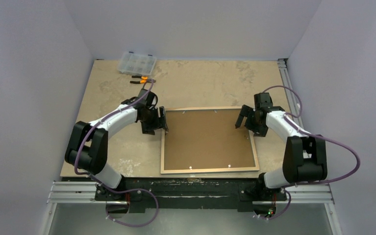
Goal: Put the photo into the frame
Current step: Adjust the photo frame at the center of the board, then install the photo frame at the center of the board.
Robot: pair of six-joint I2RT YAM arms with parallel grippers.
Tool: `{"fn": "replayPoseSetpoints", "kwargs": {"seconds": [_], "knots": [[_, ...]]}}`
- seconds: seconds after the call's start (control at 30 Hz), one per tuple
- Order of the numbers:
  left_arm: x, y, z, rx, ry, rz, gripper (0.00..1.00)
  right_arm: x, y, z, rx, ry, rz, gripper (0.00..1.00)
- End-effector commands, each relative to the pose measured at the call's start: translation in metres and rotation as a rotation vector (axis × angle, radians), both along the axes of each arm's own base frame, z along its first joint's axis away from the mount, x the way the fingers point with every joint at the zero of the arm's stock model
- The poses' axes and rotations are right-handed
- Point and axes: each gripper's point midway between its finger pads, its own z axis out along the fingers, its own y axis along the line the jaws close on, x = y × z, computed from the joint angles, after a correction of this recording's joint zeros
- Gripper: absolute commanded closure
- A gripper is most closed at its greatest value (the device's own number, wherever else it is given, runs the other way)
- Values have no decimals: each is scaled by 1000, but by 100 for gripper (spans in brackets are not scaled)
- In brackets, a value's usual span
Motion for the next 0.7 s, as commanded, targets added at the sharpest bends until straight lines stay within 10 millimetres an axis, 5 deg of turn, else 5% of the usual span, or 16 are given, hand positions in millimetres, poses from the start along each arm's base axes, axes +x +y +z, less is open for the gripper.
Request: {"fn": "replayPoseSetpoints", "kwargs": {"seconds": [0.0,0.4,0.67], "knots": [[-14,-7,-18,-45,19,18,31,-2,-9,-20,-16,40,-27,1],[-10,-3,-39,127,24,-3,32,-8,25,-41,188,109,96,3],[-4,12,-49,238,22,3,45,-11,55,-37,255,102,152,4]]}}
